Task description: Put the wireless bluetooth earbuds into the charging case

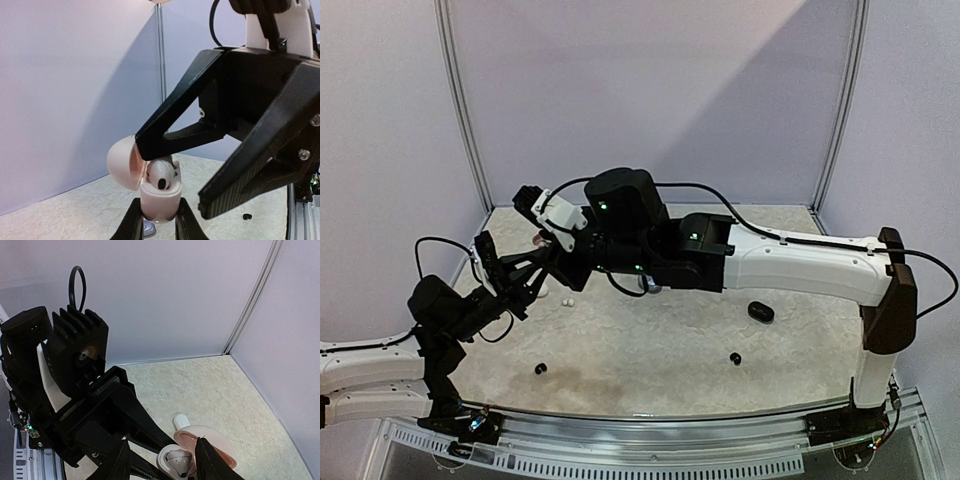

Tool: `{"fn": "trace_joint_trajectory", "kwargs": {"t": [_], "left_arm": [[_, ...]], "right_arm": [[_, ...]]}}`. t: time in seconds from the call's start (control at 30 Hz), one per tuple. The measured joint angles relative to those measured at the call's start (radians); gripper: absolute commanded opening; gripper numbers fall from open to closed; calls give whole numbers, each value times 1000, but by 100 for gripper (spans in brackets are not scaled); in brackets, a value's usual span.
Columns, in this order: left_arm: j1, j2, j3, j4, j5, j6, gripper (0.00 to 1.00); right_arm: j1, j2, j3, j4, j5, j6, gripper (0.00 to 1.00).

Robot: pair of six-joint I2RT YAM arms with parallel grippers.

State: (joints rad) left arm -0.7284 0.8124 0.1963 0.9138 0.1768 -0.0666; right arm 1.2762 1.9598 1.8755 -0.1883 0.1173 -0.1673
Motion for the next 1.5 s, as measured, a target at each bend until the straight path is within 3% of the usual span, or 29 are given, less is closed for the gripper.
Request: {"fn": "trace_joint_trajectory", "kwargs": {"t": [0.33, 0.47, 0.67, 0.87, 1.07, 1.23, 1.37, 1.5], "left_arm": [[0, 0, 0, 9, 23, 0, 0], [0, 0, 0, 9, 69, 9, 0], [0, 0, 0, 8, 185, 34, 0], [-1, -3, 0, -10, 274, 61, 0], [-2, -19, 0, -30, 311, 96, 0], [-9, -23, 0, -39, 337, 101, 0], [-10, -23, 0, -39, 334, 101, 0], [-10, -23, 0, -39, 320, 99, 0]], "right_arm": [[0, -63, 0, -34, -77, -6, 47], [-1, -136, 2, -49, -104, 8, 41], [-14, -148, 144, -177, 45, 89, 37], [-37, 6, 347, -349, 151, 136, 36], [-37, 89, 328, -490, 19, 128, 37], [-38, 8, 200, -489, -87, 104, 36], [-33, -73, 133, -483, -102, 104, 46], [-20, -143, 77, -452, -73, 99, 71]]}}
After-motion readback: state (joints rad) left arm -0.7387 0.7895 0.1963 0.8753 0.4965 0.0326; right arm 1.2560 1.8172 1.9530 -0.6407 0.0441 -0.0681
